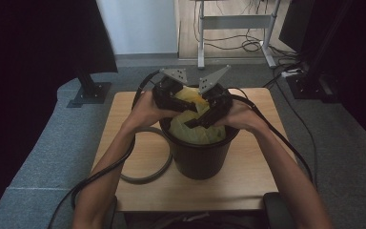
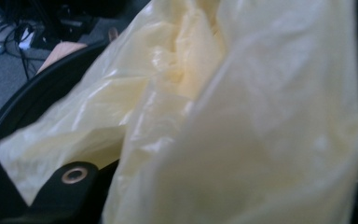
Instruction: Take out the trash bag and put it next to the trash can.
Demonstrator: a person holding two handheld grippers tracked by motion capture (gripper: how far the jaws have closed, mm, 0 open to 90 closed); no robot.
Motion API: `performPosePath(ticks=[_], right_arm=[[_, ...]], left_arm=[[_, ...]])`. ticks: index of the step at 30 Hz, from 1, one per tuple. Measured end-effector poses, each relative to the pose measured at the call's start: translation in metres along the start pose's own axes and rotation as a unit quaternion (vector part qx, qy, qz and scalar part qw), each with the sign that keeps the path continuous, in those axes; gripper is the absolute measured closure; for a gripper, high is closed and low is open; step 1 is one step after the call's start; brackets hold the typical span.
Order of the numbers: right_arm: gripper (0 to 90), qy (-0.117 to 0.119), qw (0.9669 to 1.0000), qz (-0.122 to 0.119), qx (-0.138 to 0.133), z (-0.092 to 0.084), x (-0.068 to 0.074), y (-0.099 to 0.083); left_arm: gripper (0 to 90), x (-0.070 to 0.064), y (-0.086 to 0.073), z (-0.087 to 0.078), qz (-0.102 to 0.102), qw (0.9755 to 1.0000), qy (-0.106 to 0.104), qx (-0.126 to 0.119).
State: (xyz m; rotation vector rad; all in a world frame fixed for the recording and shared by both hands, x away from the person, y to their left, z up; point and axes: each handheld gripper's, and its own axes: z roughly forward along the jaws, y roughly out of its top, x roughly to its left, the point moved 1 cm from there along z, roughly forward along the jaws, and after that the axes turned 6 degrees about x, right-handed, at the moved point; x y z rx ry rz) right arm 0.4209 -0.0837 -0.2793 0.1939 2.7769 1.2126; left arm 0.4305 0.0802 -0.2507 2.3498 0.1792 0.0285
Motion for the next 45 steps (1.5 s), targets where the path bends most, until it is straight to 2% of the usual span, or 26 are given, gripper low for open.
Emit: performPosePath(ticks=[1, 3, 5, 6, 7, 9, 12, 15, 18, 22, 23, 24, 26, 29, 30, 33, 35, 38, 40, 42, 45], right_arm=[[35.6, -0.014, 0.9999, 0.003, -0.001, 0.000, 0.000, -0.001], [51.3, -0.026, 0.9994, 0.016, -0.017, -0.004, -0.002, -0.004], [59.7, -0.029, 0.9985, 0.036, -0.030, -0.008, -0.006, -0.010], [68.4, -0.034, 0.9984, 0.034, -0.031, -0.009, -0.007, -0.013], [71.5, -0.042, 0.9982, 0.033, -0.029, -0.009, -0.007, -0.015], [76.2, -0.050, 0.9974, 0.040, -0.033, -0.012, -0.008, -0.018], [79.0, -0.071, 0.9951, 0.061, -0.031, -0.018, -0.012, -0.022], [79.3, -0.085, 0.9926, 0.077, -0.039, -0.028, -0.017, -0.026], [79.2, -0.092, 0.9906, 0.087, -0.051, -0.038, -0.018, -0.030], [79.0, -0.093, 0.9887, 0.092, -0.072, -0.049, -0.016, -0.030], [78.9, -0.091, 0.9882, 0.095, -0.079, -0.051, -0.016, -0.030], [78.8, -0.085, 0.9878, 0.097, -0.086, -0.052, -0.016, -0.029], [78.6, -0.072, 0.9882, 0.098, -0.093, -0.052, -0.014, -0.028], [77.6, -0.052, 0.9913, 0.091, -0.080, -0.049, -0.011, -0.026], [77.1, -0.048, 0.9922, 0.089, -0.073, -0.047, -0.010, -0.026], [74.4, -0.038, 0.9946, 0.084, -0.048, -0.041, -0.009, -0.027], [68.2, -0.039, 0.9955, 0.080, -0.033, -0.038, -0.009, -0.026], [44.1, -0.047, 0.9955, 0.081, -0.017, -0.030, -0.008, -0.023], [30.6, -0.056, 0.9942, 0.090, -0.018, -0.026, -0.008, -0.020], [23.2, -0.053, 0.9936, 0.096, -0.027, -0.022, -0.007, -0.017], [21.6, -0.056, 0.9939, 0.092, -0.022, -0.016, -0.004, -0.011]], left_arm=[[74.2, 0.001, -0.001, 0.000, -0.008, 0.9999, -0.008, -0.008], [67.8, 0.002, -0.002, -0.003, -0.020, 0.9990, -0.026, -0.031], [64.9, 0.002, -0.003, -0.007, -0.028, 0.9987, -0.007, -0.043], [60.1, 0.003, -0.003, -0.010, -0.032, 0.9982, -0.007, -0.049], [50.9, 0.003, -0.003, -0.012, -0.035, 0.9978, -0.006, -0.055], [49.6, 0.001, -0.004, -0.018, -0.038, 0.9975, 0.000, -0.059], [42.7, -0.003, -0.008, -0.025, -0.038, 0.9978, 0.026, -0.048], [39.0, -0.003, -0.017, -0.032, -0.046, 0.9977, 0.032, -0.039], [36.9, 0.000, -0.028, -0.029, -0.061, 0.9972, 0.043, -0.004], [33.2, 0.006, -0.043, -0.010, -0.080, 0.9954, 0.017, 0.051], [34.0, 0.008, -0.045, -0.005, -0.079, 0.9949, 0.017, 0.060], [39.7, 0.009, -0.047, -0.001, -0.078, 0.9946, 0.016, 0.066], [56.8, 0.011, -0.046, 0.003, -0.078, 0.9940, 0.024, 0.073], [75.3, 0.014, -0.040, -0.001, -0.088, 0.9934, 0.053, 0.050], [79.3, 0.015, -0.038, -0.005, -0.089, 0.9934, 0.063, 0.036], [85.9, 0.015, -0.033, -0.015, -0.088, 0.9935, 0.072, 0.002], [86.7, 0.013, -0.029, -0.017, -0.082, 0.9944, 0.067, -0.007], [87.1, 0.008, -0.021, -0.016, -0.067, 0.9956, 0.063, -0.014], [87.1, 0.006, -0.016, -0.014, -0.058, 0.9968, 0.052, -0.017], [87.1, 0.003, -0.010, -0.010, -0.050, 0.9977, 0.041, -0.021], [87.0, 0.000, -0.001, -0.002, -0.040, 0.9988, 0.017, -0.024]])
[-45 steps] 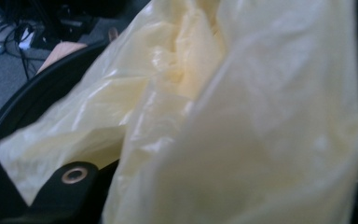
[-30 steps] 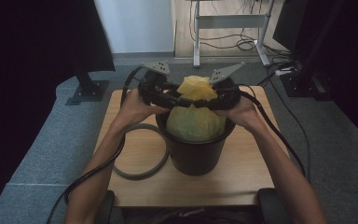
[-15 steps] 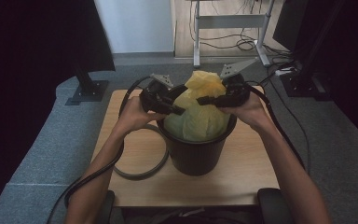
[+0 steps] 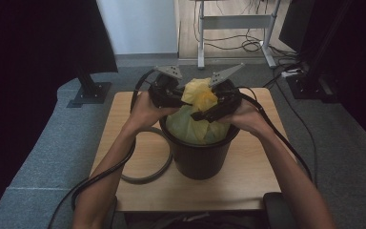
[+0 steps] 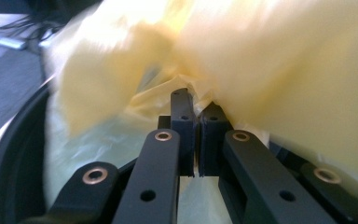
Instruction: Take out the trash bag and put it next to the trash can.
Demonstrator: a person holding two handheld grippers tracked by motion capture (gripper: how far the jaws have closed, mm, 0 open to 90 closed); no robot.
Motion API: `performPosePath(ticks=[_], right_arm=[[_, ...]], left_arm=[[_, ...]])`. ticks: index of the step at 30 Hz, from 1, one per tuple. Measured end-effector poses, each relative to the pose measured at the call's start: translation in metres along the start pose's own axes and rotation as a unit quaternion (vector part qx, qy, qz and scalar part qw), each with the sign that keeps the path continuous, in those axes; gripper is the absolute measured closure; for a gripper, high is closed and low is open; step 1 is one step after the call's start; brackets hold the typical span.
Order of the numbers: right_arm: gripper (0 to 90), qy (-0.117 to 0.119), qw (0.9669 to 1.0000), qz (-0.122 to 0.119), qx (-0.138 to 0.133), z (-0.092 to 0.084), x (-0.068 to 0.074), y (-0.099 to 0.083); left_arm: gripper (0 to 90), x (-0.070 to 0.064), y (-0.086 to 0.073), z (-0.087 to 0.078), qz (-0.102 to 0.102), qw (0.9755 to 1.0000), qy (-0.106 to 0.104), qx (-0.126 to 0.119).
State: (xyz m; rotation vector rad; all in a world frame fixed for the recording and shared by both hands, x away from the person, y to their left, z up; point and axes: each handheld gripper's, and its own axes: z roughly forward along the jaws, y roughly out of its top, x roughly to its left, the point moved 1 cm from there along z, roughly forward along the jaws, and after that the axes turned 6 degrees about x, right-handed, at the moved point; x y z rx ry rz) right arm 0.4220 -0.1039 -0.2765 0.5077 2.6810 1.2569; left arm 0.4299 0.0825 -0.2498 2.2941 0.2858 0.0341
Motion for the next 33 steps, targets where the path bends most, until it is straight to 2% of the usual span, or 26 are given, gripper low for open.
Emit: performPosePath(ticks=[2, 3, 5, 7, 8, 9, 10, 12, 13, 14, 15, 17, 20, 22, 24, 26, 28, 30, 33], right_arm=[[25.6, -0.002, 0.9999, -0.003, 0.012, 0.004, 0.002, 0.002], [31.9, -0.007, 0.9998, -0.007, 0.018, 0.006, 0.004, 0.002], [50.6, -0.014, 0.9995, -0.010, 0.025, 0.008, 0.006, 0.002], [64.3, -0.024, 0.9991, -0.016, 0.031, 0.007, 0.006, 0.000], [68.3, -0.029, 0.9989, -0.018, 0.034, 0.006, 0.006, -0.001], [74.1, -0.036, 0.9985, -0.022, 0.036, 0.005, 0.005, -0.003], [76.5, -0.037, 0.9985, -0.023, 0.033, 0.004, 0.004, -0.004], [78.3, -0.042, 0.9986, -0.015, 0.030, 0.001, 0.002, -0.006], [78.6, -0.045, 0.9985, -0.011, 0.028, -0.002, 0.000, -0.008], [78.6, -0.046, 0.9987, -0.007, 0.022, -0.005, -0.003, -0.009], [78.6, -0.045, 0.9989, -0.003, 0.015, -0.008, -0.005, -0.010], [78.5, -0.051, 0.9987, 0.003, 0.005, -0.016, -0.009, -0.011], [78.5, -0.041, 0.9990, 0.008, -0.016, -0.026, -0.011, -0.011], [78.3, -0.035, 0.9991, 0.005, -0.026, -0.030, -0.010, -0.011], [77.9, -0.023, 0.9992, 0.004, -0.033, -0.032, -0.009, -0.010], [76.8, -0.011, 0.9994, -0.001, -0.031, -0.030, -0.007, -0.009], [74.2, -0.001, 0.9996, -0.003, -0.029, -0.025, -0.005, -0.008], [67.4, 0.019, 0.9996, -0.008, -0.019, -0.019, -0.004, -0.007], [43.5, 0.027, 0.9996, -0.007, -0.006, -0.010, -0.002, -0.007]], left_arm=[[87.0, -0.002, 0.004, 0.005, 0.002, 0.9999, -0.014, -0.005], [87.0, -0.002, 0.006, 0.007, 0.004, 0.9999, -0.014, -0.003], [85.9, -0.002, 0.007, 0.009, 0.000, 0.9999, -0.013, -0.003], [80.1, 0.000, 0.005, 0.007, -0.002, 0.9999, -0.008, -0.008], [76.7, 0.000, 0.004, 0.005, -0.003, 0.9999, -0.001, -0.010], [68.2, -0.001, 0.003, 0.002, -0.005, 0.9997, 0.021, -0.009], [59.2, 0.000, 0.002, -0.002, -0.008, 0.9996, 0.025, -0.011], [50.6, 0.003, -0.002, -0.009, -0.017, 0.9997, 0.012, -0.013], [46.5, 0.004, -0.005, -0.012, -0.022, 0.9996, 0.014, -0.008], [43.9, 0.004, -0.005, -0.012, -0.022, 0.9996, 0.014, -0.008], [41.4, 0.006, -0.013, -0.017, -0.028, 0.9992, 0.027, 0.001], [37.7, 0.010, -0.021, -0.018, -0.037, 0.9987, 0.033, 0.012], [36.4, 0.016, -0.033, -0.014, -0.044, 0.9978, 0.036, 0.033], [40.1, 0.020, -0.039, -0.010, -0.048, 0.9975, 0.027, 0.044], [53.4, 0.023, -0.042, -0.005, -0.045, 0.9973, 0.013, 0.056], [68.0, 0.023, -0.041, -0.002, -0.043, 0.9974, 0.010, 0.057], [79.7, 0.022, -0.039, -0.003, -0.035, 0.9985, 0.013, 0.040], [86.0, 0.020, -0.035, -0.005, -0.030, 0.9993, 0.018, 0.016], [89.2, 0.016, -0.027, -0.010, -0.017, 0.9997, 0.003, -0.017]])
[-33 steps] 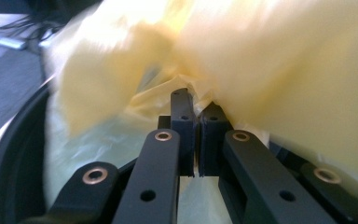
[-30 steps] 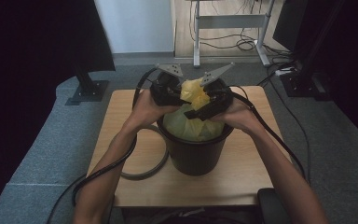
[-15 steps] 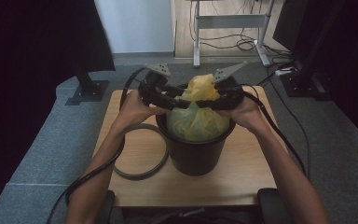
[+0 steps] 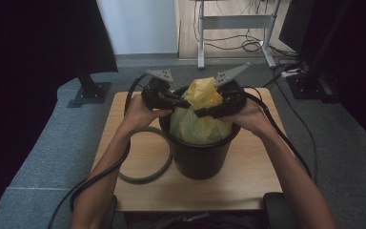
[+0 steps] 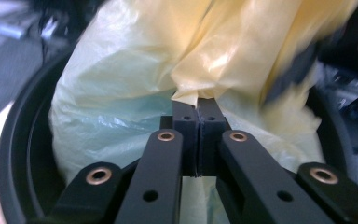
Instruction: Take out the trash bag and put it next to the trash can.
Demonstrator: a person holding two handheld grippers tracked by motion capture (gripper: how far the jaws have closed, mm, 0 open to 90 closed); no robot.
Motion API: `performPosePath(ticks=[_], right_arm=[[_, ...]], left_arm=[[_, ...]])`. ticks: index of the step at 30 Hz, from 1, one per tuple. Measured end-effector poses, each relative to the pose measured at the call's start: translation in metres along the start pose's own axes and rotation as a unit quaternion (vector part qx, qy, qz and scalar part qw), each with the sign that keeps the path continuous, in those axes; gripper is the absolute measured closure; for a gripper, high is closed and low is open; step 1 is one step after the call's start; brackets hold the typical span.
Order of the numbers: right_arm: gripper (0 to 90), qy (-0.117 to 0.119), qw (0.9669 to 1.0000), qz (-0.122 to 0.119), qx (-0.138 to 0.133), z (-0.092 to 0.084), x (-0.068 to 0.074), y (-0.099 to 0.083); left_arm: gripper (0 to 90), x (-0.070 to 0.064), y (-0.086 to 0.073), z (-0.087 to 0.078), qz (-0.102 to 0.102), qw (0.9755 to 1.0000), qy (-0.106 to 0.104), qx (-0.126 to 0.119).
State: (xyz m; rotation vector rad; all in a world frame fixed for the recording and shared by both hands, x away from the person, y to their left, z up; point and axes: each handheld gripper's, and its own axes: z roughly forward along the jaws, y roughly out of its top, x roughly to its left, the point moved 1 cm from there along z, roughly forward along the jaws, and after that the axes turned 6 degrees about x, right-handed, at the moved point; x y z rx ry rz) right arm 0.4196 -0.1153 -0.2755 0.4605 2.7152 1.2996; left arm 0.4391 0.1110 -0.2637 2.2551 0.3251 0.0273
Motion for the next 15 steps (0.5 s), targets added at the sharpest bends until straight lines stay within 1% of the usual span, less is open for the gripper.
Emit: performPosePath(ticks=[1, 2, 4, 6, 7, 8, 9, 10, 12, 14, 15], right_arm=[[35.9, -0.001, 1.0000, -0.001, 0.003, 0.003, 0.000, 0.000], [30.5, -0.006, 1.0000, -0.002, 0.005, 0.006, 0.001, 0.001], [22.1, -0.006, 1.0000, 0.000, 0.000, 0.010, 0.002, 0.004], [18.7, -0.013, 0.9999, -0.002, 0.000, 0.013, 0.004, 0.008], [18.8, -0.020, 0.9998, -0.008, 0.004, 0.015, 0.005, 0.010], [19.9, -0.024, 0.9996, -0.008, 0.011, 0.017, 0.007, 0.012], [22.6, -0.027, 0.9995, -0.010, 0.017, 0.019, 0.009, 0.013], [27.7, -0.032, 0.9990, -0.015, 0.027, 0.021, 0.009, 0.014], [45.8, -0.051, 0.9969, -0.028, 0.053, 0.024, 0.010, 0.013], [61.9, -0.052, 0.9963, -0.028, 0.063, 0.024, 0.009, 0.010], [68.1, -0.055, 0.9962, -0.028, 0.062, 0.024, 0.009, 0.009]], left_arm=[[89.3, -0.002, 0.003, 0.000, 0.004, 1.0000, -0.003, -0.003], [89.4, -0.004, 0.006, 0.001, 0.007, 1.0000, -0.003, -0.002], [89.4, -0.007, 0.011, 0.004, 0.016, 0.9998, -0.011, -0.005], [89.4, -0.011, 0.016, 0.009, 0.026, 0.9994, -0.024, -0.008], [89.3, -0.013, 0.018, 0.012, 0.032, 0.9992, -0.025, -0.006], [89.3, -0.015, 0.020, 0.014, 0.036, 0.9990, -0.028, -0.006], [89.4, -0.017, 0.022, 0.015, 0.038, 0.9987, -0.031, -0.007], [89.5, -0.018, 0.023, 0.015, 0.043, 0.9986, -0.031, -0.009], [89.6, -0.019, 0.023, 0.015, 0.046, 0.9986, -0.027, -0.008], [89.5, -0.019, 0.022, 0.012, 0.041, 0.9988, -0.023, -0.011], [88.7, -0.018, 0.021, 0.011, 0.039, 0.9990, -0.021, -0.010]])
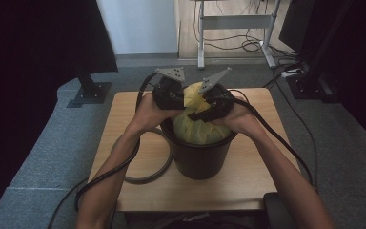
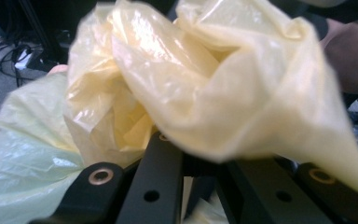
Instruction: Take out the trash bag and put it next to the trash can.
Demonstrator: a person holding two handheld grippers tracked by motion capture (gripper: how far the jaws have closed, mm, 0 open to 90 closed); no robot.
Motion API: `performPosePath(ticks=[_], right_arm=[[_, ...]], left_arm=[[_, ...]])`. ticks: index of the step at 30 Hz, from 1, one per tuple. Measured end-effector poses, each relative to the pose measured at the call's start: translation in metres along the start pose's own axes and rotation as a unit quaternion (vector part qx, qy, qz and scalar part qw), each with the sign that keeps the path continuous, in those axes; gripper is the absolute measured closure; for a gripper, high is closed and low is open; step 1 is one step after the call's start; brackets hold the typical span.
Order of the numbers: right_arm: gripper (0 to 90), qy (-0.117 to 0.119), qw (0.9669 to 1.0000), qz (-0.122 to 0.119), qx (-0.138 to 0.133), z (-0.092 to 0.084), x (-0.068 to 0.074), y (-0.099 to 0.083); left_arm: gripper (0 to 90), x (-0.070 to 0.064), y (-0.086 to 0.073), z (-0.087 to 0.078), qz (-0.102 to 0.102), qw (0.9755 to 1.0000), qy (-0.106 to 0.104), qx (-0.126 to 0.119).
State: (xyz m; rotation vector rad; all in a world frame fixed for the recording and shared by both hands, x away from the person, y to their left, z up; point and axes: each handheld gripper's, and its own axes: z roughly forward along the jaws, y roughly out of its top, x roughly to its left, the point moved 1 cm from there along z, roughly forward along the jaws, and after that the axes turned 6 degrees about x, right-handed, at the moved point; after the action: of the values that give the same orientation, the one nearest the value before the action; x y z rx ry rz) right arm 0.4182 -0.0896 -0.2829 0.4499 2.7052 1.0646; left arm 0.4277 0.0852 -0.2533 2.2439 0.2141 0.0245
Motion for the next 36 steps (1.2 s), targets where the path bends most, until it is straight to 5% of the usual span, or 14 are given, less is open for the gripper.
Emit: performPosePath(ticks=[3, 7, 12, 16, 20, 22, 26, 29, 33, 36], right_arm=[[77.1, 0.004, 1.0000, 0.007, -0.004, 0.000, -0.002, -0.003], [78.5, -0.006, 0.9998, 0.019, -0.010, -0.006, -0.008, -0.006], [78.4, -0.001, 0.9986, 0.033, -0.041, -0.024, -0.018, -0.012], [78.2, 0.019, 0.9963, 0.033, -0.077, -0.036, -0.018, -0.012], [76.0, 0.028, 0.9957, 0.023, -0.086, -0.037, -0.015, -0.008], [65.3, 0.029, 0.9960, 0.017, -0.082, -0.033, -0.013, -0.007], [28.7, 0.012, 0.9978, 0.020, -0.061, -0.023, -0.010, -0.003], [15.8, 0.001, 0.9987, 0.020, -0.046, -0.011, -0.008, -0.001], [18.7, -0.003, 0.9993, 0.014, -0.035, 0.001, -0.005, 0.001], [42.1, -0.006, 0.9999, -0.004, -0.009, 0.005, -0.004, 0.001]], left_arm=[[72.3, 0.002, -0.003, -0.005, -0.017, 0.9998, 0.013, 0.002], [45.6, 0.006, -0.015, -0.018, -0.041, 0.9984, 0.037, -0.010], [29.6, 0.019, -0.034, -0.026, -0.070, 0.9950, 0.070, 0.010], [38.5, 0.024, -0.042, -0.014, -0.063, 0.9955, 0.056, 0.043], [72.4, 0.021, -0.038, -0.005, -0.045, 0.9972, 0.048, 0.035], [82.4, 0.018, -0.033, -0.005, -0.038, 0.9983, 0.041, 0.019], [87.6, 0.013, -0.024, -0.009, -0.032, 0.9992, 0.009, -0.022], [88.2, 0.007, -0.017, -0.008, -0.020, 0.9993, -0.010, -0.030], [88.2, 0.002, -0.009, 0.001, -0.006, 0.9995, -0.024, -0.019], [88.3, 0.000, -0.007, 0.007, 0.004, 0.9997, -0.022, -0.009]])
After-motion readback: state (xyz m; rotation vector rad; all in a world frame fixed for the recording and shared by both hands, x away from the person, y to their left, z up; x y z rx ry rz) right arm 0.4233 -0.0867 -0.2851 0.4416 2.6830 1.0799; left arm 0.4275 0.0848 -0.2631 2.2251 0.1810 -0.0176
